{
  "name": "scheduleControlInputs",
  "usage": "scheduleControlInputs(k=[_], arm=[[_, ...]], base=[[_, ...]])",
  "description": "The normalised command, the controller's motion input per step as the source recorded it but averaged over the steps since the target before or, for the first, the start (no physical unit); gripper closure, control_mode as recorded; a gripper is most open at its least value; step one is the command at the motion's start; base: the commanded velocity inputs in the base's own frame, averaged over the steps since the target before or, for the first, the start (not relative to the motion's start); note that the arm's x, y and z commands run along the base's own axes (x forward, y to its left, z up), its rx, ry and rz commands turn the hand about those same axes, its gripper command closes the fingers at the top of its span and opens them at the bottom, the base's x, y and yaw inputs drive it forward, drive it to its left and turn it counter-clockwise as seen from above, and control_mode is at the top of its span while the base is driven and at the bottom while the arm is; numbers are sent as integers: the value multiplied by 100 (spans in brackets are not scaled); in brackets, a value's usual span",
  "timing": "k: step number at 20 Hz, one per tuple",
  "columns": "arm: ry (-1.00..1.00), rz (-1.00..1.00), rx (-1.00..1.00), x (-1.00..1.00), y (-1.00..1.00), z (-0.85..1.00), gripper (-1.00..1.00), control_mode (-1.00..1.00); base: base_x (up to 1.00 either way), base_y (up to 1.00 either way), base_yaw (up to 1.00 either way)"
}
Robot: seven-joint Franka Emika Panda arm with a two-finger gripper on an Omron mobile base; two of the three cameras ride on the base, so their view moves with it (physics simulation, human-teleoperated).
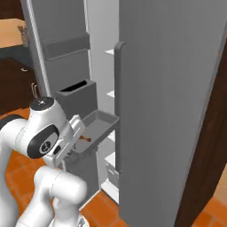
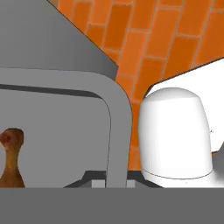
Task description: Take the meat container that has the chicken drumstick and place it on the second highest rack of the freezer. Then take the vegetable container that has the garlic and sweet potato and place it on the highest rack of the freezer.
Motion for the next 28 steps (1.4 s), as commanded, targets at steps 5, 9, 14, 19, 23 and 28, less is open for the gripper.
scheduleControlInputs(k=[5, 9, 14, 19, 23, 28], arm=[[0, 0, 0, 0, 0, 0, 100, 100], [0, 0, 0, 0, 0, 0, 100, 100], [0, 0, 0, 0, 0, 0, 100, 100], [0, 0, 0, 0, 0, 0, 100, 100], [0, 0, 0, 0, 0, 0, 100, 100], [0, 0, 0, 0, 0, 0, 100, 100]], base=[[11, -16, 63], [42, -35, 18], [56, 1, 1], [41, 1, 0], [42, -18, -11], [44, 11, -25]])
